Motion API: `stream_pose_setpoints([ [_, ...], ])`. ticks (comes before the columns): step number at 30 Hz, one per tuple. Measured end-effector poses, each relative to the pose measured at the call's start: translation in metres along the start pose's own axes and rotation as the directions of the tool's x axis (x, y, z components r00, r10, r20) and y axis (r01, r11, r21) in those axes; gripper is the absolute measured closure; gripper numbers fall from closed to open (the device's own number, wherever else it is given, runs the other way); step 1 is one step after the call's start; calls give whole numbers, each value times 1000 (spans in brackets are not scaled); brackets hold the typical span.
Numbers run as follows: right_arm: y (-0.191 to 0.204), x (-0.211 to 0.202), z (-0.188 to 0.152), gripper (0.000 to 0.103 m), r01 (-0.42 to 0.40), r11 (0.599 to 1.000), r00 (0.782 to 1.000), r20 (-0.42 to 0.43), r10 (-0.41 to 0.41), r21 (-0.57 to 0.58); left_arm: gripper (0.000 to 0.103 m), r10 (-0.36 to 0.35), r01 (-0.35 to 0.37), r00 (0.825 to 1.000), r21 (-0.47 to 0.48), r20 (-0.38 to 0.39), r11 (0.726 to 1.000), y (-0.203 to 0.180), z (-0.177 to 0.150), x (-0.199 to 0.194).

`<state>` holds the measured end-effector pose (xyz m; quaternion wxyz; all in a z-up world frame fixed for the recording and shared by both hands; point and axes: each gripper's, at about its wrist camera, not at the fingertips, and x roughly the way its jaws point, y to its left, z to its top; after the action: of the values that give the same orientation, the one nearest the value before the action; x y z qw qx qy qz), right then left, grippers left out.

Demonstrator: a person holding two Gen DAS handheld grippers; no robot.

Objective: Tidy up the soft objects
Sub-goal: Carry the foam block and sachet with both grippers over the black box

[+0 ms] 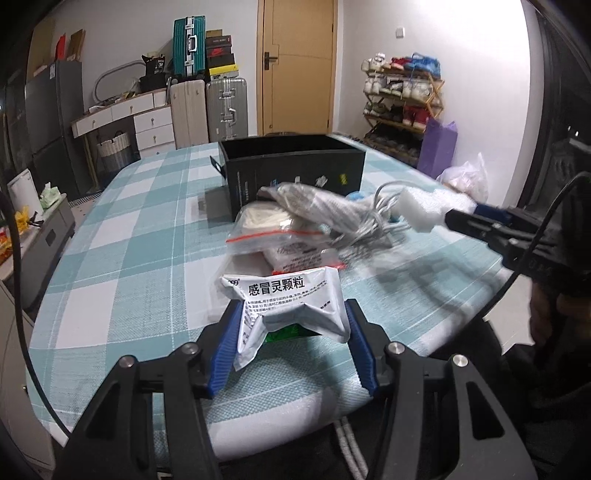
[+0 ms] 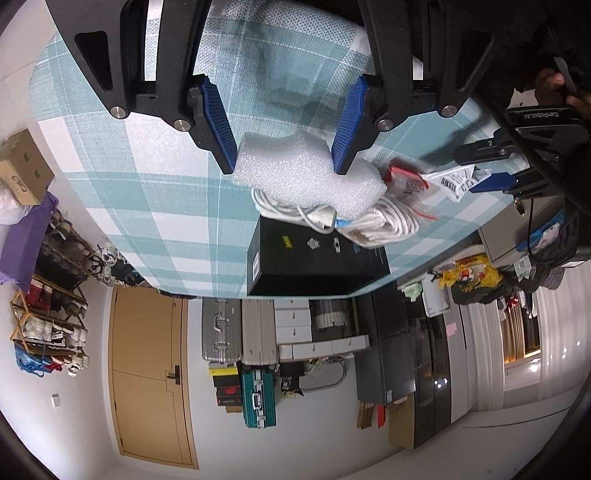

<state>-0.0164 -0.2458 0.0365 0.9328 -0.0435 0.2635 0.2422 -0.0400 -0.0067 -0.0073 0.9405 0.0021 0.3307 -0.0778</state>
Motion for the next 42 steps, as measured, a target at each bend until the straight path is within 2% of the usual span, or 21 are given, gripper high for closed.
stream_pose_setpoints([
  [13, 0, -6, 15, 49, 4, 1000, 999, 46, -5, 24, 49, 4, 2, 996, -60, 92, 998, 11, 28, -15],
  [23, -8, -6, 38, 49, -20, 998, 997, 77, 15, 66, 49, 55, -46, 982, -54, 179, 997, 23, 76, -14],
  [29, -18, 0, 58, 49, -74, 990, 994, 92, 63, 123, 49, 63, -47, 977, -84, 204, 995, 36, 94, -7],
  [42, -24, 15, 107, 49, -69, 989, 992, 118, 53, 129, 49, 59, -32, 973, -121, 222, 992, 43, 127, 22],
])
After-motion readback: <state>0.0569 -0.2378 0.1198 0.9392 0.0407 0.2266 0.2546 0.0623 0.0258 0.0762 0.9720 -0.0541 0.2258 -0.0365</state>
